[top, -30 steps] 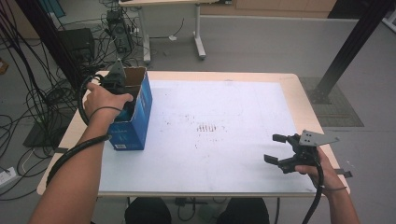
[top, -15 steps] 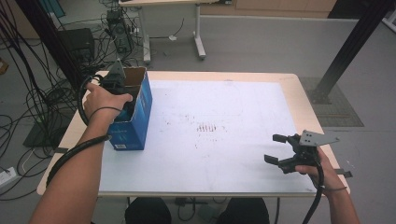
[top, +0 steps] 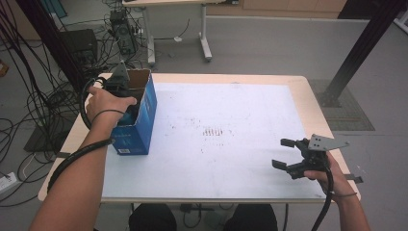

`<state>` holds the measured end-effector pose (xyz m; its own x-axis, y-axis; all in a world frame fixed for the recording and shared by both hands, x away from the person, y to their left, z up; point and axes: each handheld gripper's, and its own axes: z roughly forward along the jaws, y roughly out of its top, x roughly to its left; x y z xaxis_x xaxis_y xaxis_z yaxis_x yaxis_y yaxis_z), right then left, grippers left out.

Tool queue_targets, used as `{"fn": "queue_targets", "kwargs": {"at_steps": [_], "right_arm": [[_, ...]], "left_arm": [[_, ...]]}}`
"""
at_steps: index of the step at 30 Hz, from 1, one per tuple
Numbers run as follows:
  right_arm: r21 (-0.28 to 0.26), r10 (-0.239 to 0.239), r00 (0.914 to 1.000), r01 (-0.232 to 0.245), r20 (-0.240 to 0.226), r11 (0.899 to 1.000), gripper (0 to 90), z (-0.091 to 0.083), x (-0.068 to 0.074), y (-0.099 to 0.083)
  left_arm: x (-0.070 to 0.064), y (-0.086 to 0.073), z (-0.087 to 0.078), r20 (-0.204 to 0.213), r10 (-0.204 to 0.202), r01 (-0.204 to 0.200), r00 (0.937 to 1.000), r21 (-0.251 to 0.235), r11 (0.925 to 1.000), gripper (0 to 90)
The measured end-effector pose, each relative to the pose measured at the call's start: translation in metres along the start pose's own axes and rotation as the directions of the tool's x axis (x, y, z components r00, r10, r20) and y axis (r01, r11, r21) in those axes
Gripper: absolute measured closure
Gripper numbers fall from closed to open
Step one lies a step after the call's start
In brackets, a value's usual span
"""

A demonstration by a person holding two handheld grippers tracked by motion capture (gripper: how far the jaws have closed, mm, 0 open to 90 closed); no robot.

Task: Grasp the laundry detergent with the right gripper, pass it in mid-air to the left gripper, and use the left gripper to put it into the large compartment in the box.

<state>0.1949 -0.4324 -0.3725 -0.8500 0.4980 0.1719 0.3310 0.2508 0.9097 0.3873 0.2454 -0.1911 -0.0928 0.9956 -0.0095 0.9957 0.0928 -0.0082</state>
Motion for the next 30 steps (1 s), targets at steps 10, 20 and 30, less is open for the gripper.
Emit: {"fn": "queue_targets", "kwargs": {"at_steps": [10,20,30], "right_arm": [[0.0,-0.001,1.0,0.001,-0.003,1.0,8.9,0.001,-0.001,0.0],[0.003,-0.005,1.0,0.005,-0.003,1.0,8.9,0.002,-0.001,0.002],[-0.005,-0.009,0.9999,0.009,-0.004,1.0,8.9,0.001,0.0,0.005]], "left_arm": [[-0.001,0.001,0.0,-0.007,0.004,-0.004,1.0,0.005,1.0,32.8],[0.002,-0.001,-0.006,0.011,-0.005,0.005,0.9999,-0.004,1.0,33.6],[-0.001,-0.003,-0.027,0.004,-0.009,0.009,0.9999,-0.019,0.9998,33.1]]}}
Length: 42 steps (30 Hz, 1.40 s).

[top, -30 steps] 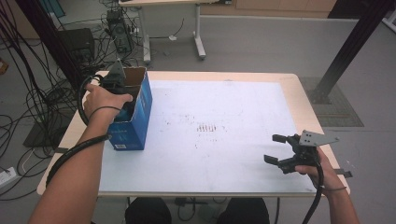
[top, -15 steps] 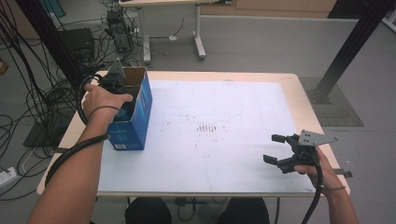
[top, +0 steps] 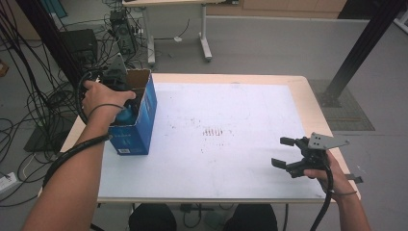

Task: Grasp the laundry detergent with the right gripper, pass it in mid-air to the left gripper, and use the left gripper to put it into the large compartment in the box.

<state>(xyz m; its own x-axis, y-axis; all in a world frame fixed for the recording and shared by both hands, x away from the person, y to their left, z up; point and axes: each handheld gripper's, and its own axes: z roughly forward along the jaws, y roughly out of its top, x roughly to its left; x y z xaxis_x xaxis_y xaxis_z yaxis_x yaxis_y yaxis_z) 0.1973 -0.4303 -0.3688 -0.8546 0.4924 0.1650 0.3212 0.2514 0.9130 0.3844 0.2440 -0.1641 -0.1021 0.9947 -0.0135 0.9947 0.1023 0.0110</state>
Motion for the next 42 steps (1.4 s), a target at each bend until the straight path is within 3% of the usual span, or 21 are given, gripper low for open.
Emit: {"fn": "queue_targets", "kwargs": {"at_steps": [6,13,24,37,42], "right_arm": [[0.001,-0.002,1.0,0.002,-0.005,1.0,8.9,0.001,0.0,0.0],[-0.002,-0.005,1.0,0.005,-0.006,1.0,8.9,0.002,0.0,0.002],[0.0,-0.01,0.9999,0.01,-0.013,1.0,9.0,0.004,0.0,0.005],[0.004,-0.021,0.9996,0.021,-0.02,1.0,8.9,0.009,0.0,0.01],[0.005,-0.021,0.9996,0.021,-0.019,1.0,8.9,0.009,0.0,0.01]], "left_arm": [[0.0,-0.002,-0.01,0.012,0.002,-0.002,0.9999,-0.004,1.0,32.8],[-0.001,-0.004,-0.024,-0.002,0.006,-0.006,1.0,-0.016,0.9999,32.0],[0.0,-0.014,-0.054,-0.001,0.021,-0.021,0.9998,-0.065,0.9976,30.4],[-0.005,-0.018,-0.072,0.005,0.043,-0.043,0.999,-0.068,0.9967,16.0],[-0.008,-0.024,-0.08,0.013,0.067,-0.065,0.9977,-0.098,0.993,11.6]]}}
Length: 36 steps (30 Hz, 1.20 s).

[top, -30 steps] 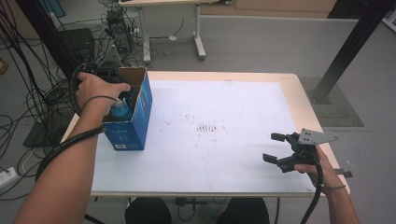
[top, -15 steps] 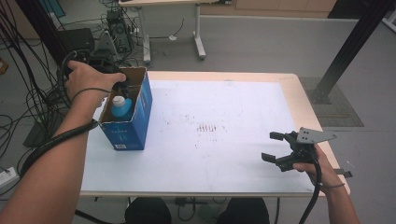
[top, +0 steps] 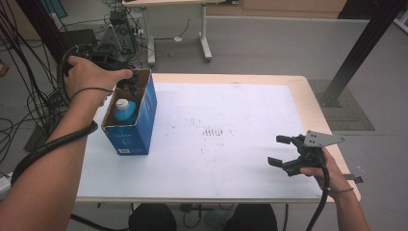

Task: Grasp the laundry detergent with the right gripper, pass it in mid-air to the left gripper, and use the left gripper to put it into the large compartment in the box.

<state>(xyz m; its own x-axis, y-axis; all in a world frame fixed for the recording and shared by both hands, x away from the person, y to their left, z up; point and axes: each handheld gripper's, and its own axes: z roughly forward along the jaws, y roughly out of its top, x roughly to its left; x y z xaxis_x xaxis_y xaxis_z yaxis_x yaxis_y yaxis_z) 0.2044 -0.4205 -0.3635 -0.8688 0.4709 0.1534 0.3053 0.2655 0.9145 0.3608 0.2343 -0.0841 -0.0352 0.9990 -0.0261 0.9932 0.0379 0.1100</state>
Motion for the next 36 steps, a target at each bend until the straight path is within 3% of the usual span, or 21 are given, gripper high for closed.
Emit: {"fn": "queue_targets", "kwargs": {"at_steps": [5,7,9,12,19,26,32,33,36], "right_arm": [[0.003,0.003,1.0,-0.003,0.002,1.0,8.9,0.001,0.0,0.001],[0.006,0.003,1.0,-0.004,0.001,1.0,8.9,0.002,0.0,0.001],[0.006,0.004,1.0,-0.004,0.0,1.0,8.9,0.002,-0.001,0.001],[0.009,0.004,1.0,-0.004,0.001,1.0,8.9,0.002,-0.001,0.003],[0.015,-0.003,1.0,0.003,0.006,1.0,8.9,0.001,0.001,0.008],[0.027,-0.004,0.9999,0.003,0.012,1.0,9.0,0.001,0.003,0.013],[0.052,-0.002,0.9999,0.001,0.017,0.999,9.0,-0.001,0.006,0.015],[0.052,-0.002,0.9999,0.001,0.017,0.999,9.0,-0.001,0.006,0.015],[0.054,-0.004,0.9996,0.002,0.028,0.999,9.0,-0.006,0.008,0.016]], "left_arm": [[-0.007,-0.005,-0.006,0.008,0.033,-0.033,0.9994,-0.028,0.9991,9.2],[-0.016,-0.007,-0.009,0.01,0.068,-0.067,0.9977,-0.038,0.997,8.6],[-0.021,-0.008,-0.01,0.01,0.076,-0.075,0.9971,-0.04,0.9964,8.7],[-0.033,-0.013,-0.013,0.029,0.135,-0.133,0.9904,-0.066,0.9889,8.0],[-0.06,-0.02,-0.012,0.041,0.202,-0.198,0.9786,-0.078,0.9771,7.5],[-0.086,-0.035,-0.007,0.078,0.292,-0.282,0.9532,-0.116,0.9523,7.4],[-0.111,-0.043,0.013,0.122,0.361,-0.347,0.9247,-0.119,0.9302,7.5],[-0.111,-0.043,0.013,0.122,0.361,-0.347,0.9247,-0.119,0.9302,7.5],[-0.126,-0.049,0.023,0.132,0.392,-0.378,0.9105,-0.119,0.9181,7.5]]}}
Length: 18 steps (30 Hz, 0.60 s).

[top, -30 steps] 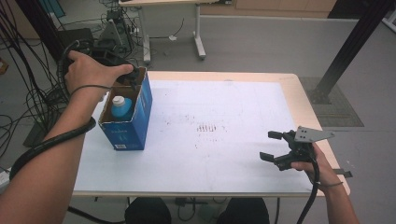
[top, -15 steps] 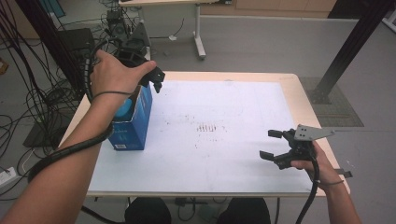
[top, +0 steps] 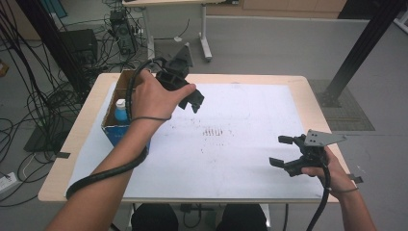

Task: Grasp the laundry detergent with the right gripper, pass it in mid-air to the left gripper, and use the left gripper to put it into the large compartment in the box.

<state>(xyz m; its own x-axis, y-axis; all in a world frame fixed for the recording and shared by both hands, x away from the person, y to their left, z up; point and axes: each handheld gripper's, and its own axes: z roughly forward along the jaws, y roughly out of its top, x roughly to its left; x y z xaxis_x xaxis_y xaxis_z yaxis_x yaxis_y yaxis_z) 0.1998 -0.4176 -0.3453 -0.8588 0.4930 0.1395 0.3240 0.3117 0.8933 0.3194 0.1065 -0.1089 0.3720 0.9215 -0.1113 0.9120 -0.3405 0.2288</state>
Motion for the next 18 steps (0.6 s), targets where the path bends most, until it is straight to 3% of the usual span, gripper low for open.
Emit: {"fn": "queue_targets", "kwargs": {"at_steps": [8,18], "right_arm": [[0.002,-0.004,0.9998,0.004,0.018,1.0,9.0,-0.006,0.003,0.004],[0.004,-0.006,0.9997,0.006,0.023,1.0,8.8,-0.004,0.005,0.007]], "left_arm": [[-0.022,-0.005,0.023,0.029,0.055,-0.055,0.9981,0.016,0.9983,7.5],[-0.037,-0.022,0.052,0.038,0.069,-0.07,0.9969,0.014,0.9975,7.5]]}}
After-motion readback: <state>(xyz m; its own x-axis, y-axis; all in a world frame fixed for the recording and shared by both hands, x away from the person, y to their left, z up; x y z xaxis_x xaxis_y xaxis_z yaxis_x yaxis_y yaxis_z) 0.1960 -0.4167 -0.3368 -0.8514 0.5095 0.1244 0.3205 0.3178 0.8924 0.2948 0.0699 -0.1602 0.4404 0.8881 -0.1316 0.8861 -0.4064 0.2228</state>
